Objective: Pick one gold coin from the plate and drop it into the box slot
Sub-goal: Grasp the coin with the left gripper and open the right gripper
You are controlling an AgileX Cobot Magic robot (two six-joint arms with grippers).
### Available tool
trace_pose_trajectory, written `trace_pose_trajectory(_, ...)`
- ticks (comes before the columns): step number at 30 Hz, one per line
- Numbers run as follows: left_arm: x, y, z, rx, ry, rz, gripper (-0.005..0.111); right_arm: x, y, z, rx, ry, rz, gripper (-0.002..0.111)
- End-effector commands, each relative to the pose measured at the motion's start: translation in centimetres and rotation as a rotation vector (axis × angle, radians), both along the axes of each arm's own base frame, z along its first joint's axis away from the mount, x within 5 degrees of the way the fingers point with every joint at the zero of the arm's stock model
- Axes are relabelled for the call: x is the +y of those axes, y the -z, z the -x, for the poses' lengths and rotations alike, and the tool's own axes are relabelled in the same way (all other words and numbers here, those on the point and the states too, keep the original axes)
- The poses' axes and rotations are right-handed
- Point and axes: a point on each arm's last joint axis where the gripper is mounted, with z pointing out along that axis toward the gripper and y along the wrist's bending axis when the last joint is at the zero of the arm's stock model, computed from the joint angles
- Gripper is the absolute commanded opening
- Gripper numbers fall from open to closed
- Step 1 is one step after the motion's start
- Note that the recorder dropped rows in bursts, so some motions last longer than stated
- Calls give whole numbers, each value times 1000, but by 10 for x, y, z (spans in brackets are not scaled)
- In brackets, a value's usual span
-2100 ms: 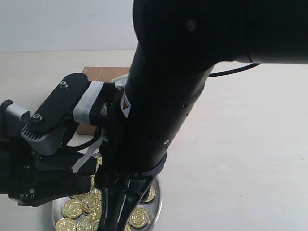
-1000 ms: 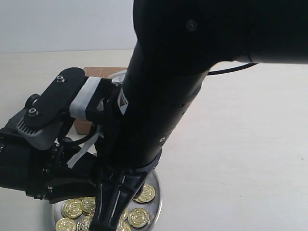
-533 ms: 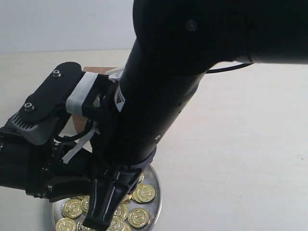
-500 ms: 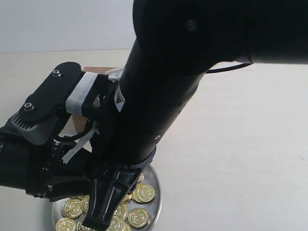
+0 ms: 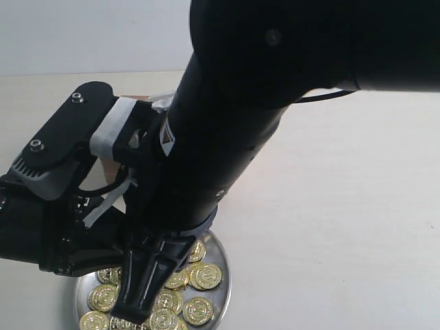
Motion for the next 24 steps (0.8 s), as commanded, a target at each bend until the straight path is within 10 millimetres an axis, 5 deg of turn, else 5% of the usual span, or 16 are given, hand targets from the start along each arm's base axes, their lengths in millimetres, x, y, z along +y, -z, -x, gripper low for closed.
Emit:
trace_pose_trajectory(1, -1, -1, 0, -4, 16, 5, 19, 3, -5, -3, -35, -1, -41, 27)
trace_pose_trajectory(5, -1, -1, 0, -4, 14, 6, 15, 5, 0, -3, -26, 0, -29, 27)
trace_pose_trajectory(9, -1, -1, 0, -9, 15, 7, 0, 6, 3, -4, -23, 0, -23, 27)
trace_pose_trajectory(20, -1, -1, 0, -9, 15, 7, 0, 8, 2, -5, -33, 5, -41, 27)
trace_pose_trajectory(24, -1, -1, 0, -9, 15, 7, 0, 8, 2, -5, -33, 5, -41, 38)
